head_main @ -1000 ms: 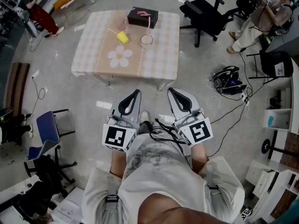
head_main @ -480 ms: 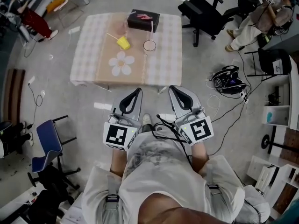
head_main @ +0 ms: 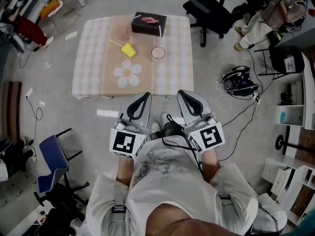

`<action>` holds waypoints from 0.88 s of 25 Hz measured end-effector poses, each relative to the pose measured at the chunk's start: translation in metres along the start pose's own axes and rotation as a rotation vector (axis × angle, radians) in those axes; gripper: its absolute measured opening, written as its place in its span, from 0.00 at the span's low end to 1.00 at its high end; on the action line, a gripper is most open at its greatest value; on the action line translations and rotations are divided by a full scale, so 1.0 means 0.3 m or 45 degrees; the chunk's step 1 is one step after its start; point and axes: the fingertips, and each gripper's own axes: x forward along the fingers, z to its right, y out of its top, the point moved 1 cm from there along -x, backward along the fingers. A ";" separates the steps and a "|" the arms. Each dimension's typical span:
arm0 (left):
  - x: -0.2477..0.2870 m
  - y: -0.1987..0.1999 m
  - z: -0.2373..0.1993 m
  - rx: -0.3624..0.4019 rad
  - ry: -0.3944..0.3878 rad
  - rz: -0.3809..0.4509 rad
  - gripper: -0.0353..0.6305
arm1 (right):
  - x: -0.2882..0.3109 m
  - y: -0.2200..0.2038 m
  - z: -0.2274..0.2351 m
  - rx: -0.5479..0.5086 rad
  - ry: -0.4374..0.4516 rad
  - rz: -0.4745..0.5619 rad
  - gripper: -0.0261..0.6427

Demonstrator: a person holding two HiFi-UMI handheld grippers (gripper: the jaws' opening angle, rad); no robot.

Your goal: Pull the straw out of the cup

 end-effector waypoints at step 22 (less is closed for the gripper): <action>0.372 -0.017 -0.266 -0.032 0.097 -0.098 0.05 | 0.403 -0.038 0.307 0.037 0.116 -0.047 0.06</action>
